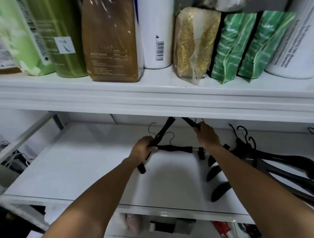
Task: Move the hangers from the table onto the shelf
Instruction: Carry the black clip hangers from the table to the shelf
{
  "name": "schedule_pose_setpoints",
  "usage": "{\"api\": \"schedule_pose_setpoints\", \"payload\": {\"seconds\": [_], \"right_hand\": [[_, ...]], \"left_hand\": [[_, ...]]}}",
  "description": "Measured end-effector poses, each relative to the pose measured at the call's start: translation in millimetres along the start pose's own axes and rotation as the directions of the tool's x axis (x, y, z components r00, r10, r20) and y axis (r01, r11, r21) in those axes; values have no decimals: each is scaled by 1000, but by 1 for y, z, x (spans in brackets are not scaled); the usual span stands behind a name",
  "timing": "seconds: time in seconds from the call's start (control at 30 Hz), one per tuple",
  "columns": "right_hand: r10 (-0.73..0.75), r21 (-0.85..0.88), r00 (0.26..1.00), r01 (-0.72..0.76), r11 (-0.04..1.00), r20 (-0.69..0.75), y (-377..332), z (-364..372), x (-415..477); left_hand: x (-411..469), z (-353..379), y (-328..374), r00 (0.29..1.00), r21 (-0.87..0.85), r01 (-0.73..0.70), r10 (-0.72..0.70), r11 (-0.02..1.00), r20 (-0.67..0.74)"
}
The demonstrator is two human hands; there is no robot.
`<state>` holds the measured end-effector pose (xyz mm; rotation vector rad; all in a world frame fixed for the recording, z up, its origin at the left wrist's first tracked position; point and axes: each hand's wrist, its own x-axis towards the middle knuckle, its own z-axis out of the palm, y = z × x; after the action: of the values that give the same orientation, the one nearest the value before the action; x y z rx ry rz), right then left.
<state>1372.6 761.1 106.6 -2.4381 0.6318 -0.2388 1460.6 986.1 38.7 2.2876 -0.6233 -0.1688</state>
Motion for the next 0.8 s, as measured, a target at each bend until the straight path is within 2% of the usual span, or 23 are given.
{"api": "schedule_pose_setpoints", "payload": {"seconds": [0.1, 0.2, 0.33, 0.47, 0.57, 0.7, 0.73, 0.77, 0.8], "right_hand": [[98, 143, 990, -113, 983, 106, -9, 8, 2], [123, 181, 961, -171, 968, 248, -20, 14, -2], [100, 161, 924, -170, 972, 369, -28, 27, -11], [52, 179, 890, -148, 973, 452, -30, 37, -17], [53, 130, 901, -120, 984, 431, -31, 41, -19], [83, 17, 915, -98, 995, 394, -29, 42, -15], [91, -13, 919, -93, 996, 384, -27, 42, -14], [93, -29, 926, -88, 996, 366, -26, 41, -13], [96, -42, 933, -86, 995, 348, -24, 40, -13]], "left_hand": [[-1, 1, 10, 996, -197, 28, -44, 980, -75], [-6, 4, 22, 990, -374, 63, -106, 925, -95], [-17, 8, 42, 980, -648, 104, -189, 755, -62], [-25, 14, 55, 972, -792, 116, -232, 599, -33], [-28, 16, 61, 968, -818, 137, -252, 559, -10], [-30, 16, 56, 936, -733, 263, -350, 627, 37], [-32, 15, 51, 932, -632, 292, -362, 718, 19], [-34, 14, 46, 942, -411, 276, -330, 869, -66], [-36, 12, 41, 957, -90, 206, -220, 974, -189]]}}
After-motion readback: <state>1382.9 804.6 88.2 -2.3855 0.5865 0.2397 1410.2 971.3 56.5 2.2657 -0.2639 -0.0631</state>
